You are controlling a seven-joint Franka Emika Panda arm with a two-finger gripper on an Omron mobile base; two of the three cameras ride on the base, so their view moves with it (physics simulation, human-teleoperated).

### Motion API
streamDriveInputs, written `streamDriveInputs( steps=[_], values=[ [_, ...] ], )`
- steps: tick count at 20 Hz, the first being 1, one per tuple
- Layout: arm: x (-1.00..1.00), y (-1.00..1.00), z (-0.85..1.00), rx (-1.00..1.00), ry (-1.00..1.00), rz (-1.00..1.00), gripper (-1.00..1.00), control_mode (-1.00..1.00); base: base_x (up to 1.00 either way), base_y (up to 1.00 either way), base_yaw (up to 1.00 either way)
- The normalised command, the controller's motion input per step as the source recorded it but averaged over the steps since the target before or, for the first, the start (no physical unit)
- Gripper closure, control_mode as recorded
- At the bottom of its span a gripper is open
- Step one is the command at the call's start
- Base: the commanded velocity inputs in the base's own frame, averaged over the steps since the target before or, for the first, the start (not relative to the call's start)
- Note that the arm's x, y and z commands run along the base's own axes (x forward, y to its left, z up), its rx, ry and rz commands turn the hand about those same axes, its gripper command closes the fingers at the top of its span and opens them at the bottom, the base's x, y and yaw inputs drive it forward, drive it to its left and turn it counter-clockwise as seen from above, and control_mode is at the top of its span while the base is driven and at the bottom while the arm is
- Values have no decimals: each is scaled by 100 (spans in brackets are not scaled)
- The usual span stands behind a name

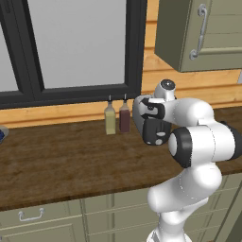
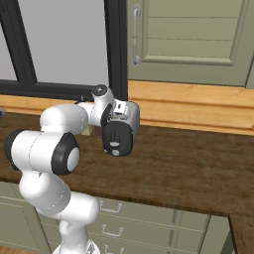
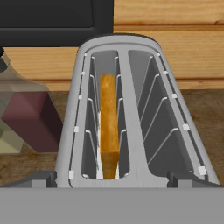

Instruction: Start the toaster. Once the lever pops up, take the bread to the plate on the dining counter.

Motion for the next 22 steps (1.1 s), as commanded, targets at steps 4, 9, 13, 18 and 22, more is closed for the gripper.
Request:
streamDriveInputs(
  steps=[4, 9, 13, 18, 22],
  values=[
    [0, 0, 0, 0, 0, 0, -100, -100, 0, 0, 0],
    [0, 0, 0, 0, 0, 0, -100, -100, 0, 0, 0],
    [0, 0, 0, 0, 0, 0, -100, -100, 0, 0, 0],
    [0, 0, 0, 0, 0, 0, -100, -100, 0, 0, 0],
    [0, 0, 0, 0, 0, 0, -100, -100, 0, 0, 0]
  ],
)
